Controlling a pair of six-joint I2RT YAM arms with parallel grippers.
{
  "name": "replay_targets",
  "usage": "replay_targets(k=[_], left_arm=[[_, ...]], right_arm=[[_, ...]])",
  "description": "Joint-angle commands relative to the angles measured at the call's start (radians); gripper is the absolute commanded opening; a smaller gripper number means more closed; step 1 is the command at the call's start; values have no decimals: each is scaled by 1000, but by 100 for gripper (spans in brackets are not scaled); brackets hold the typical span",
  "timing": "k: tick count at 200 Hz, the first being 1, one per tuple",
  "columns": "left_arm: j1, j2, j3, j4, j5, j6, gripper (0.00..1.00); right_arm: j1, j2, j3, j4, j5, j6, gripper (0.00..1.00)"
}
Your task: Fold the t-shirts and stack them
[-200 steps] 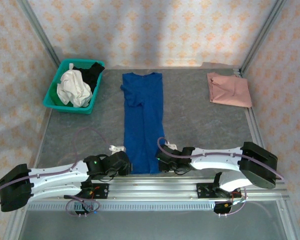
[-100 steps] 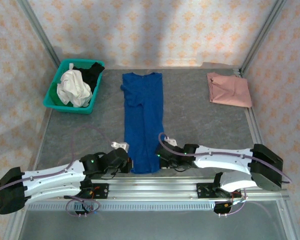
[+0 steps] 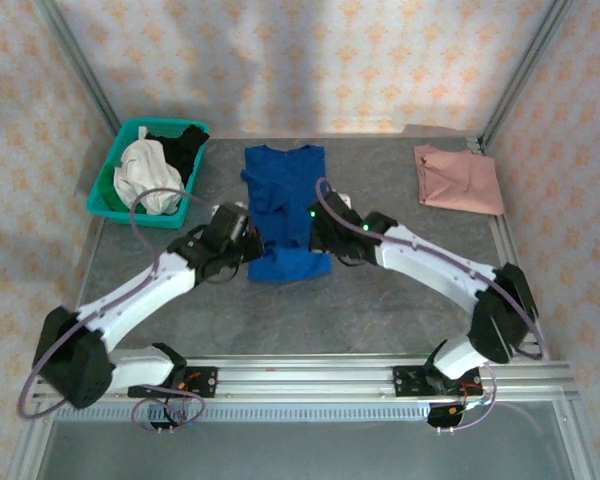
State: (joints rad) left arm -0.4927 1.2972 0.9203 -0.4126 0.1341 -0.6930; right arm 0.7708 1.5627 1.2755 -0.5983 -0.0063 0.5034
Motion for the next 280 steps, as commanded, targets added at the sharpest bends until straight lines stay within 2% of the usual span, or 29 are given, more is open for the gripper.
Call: replay_targets(k=[1,47,82,155,174,192,208,227,247,280], left_arm=[[74,109,102,-10,68,75,0],[192,346,321,-35,130,117,0],[245,531,460,-57,236,129,0],[298,713,585,-88,276,135,0],[310,738,606,-95,271,137,0],[322,766,648,-134,271,147,0],[332,758,661,-144,267,150,7],[336,731,668,-167,232,153,22],[340,712,682,-206,187,194,48],[340,665,637,-224,150,217,50]], right_arm=[[-70,100,106,-46,-42,-103,0],[-181,326,342,-75,-170,-160,0],[-236,467,485,-112,-220,-176,0],[-278,679,703,-198,-250,-200,3],[-285,716,750,-205,-266,-208,12],[-294,762,841,-269,-259,-224,17],[-295,760,890,-316,-210,-242,24],[-295,699,858,-315,-146,-255,38],[-295,597,719,-251,-101,-243,44],[-281,410,328,-30,-175,-194,47]])
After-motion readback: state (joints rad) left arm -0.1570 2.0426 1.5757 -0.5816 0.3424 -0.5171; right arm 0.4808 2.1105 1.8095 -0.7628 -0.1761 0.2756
